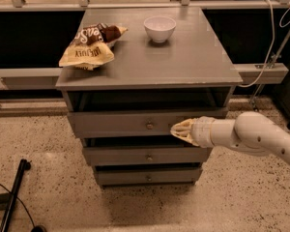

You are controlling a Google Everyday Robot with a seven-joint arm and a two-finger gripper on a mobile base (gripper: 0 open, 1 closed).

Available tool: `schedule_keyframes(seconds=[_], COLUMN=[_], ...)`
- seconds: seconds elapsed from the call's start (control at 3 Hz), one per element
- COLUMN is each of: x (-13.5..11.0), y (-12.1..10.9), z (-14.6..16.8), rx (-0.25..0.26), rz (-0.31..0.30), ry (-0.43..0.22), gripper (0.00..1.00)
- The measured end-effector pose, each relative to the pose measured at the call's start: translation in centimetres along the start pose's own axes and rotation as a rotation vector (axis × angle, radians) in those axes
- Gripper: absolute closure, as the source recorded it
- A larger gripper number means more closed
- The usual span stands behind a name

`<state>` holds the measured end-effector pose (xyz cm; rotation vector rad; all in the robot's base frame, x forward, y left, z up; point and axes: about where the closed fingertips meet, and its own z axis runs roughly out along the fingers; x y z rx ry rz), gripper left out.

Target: Close top drawer

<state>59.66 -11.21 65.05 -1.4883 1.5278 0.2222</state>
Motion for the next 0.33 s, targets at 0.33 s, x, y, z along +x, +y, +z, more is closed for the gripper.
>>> schedule_keyframes(seconds=[0.33], x=[-0.62], y=[2.70], z=[-2.94], rx=[0.001], rz=[0.002], ry=[-0.017], gripper=[1.00])
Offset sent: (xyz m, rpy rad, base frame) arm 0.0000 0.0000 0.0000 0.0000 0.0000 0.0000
